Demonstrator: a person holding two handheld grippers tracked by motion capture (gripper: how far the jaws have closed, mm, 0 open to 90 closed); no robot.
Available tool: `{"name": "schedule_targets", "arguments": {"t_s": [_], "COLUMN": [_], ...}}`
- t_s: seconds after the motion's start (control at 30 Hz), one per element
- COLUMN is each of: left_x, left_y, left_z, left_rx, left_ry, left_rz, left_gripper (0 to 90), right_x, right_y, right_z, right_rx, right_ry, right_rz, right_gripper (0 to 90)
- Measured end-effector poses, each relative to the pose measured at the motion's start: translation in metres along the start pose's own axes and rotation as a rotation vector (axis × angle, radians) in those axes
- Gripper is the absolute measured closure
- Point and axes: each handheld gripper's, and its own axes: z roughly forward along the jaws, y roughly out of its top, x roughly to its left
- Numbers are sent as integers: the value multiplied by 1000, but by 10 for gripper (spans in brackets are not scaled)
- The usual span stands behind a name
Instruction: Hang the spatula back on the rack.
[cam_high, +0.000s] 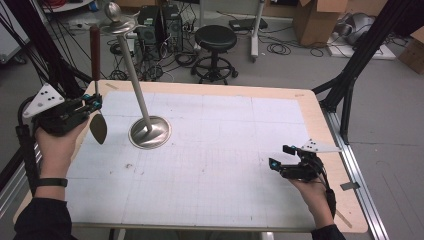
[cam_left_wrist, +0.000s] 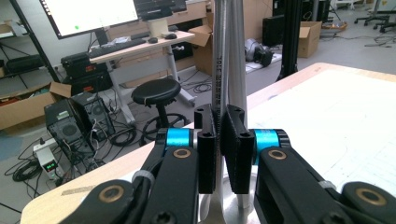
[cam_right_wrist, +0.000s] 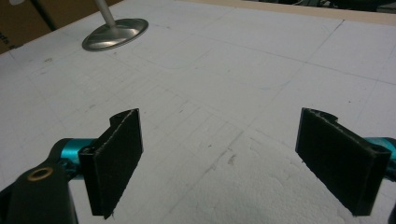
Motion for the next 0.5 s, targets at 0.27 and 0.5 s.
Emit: {"name": "schedule_targets", "arguments": {"t_s": [0.27,0.5], "left_x": [0,0], "left_y": [-2,-2], "left_z": [5,8], "left_rx": [11,30], "left_ry": [-3,-1], "left_rz": [-11,-5], "left_gripper": [843,839], "right_x": [0,0], "right_y": [0,0], "right_z": [0,0], "right_rx": [-1,0], "right_ry": [-1,0], "right_rz": [-3,0], "right_gripper": [140,140]}}
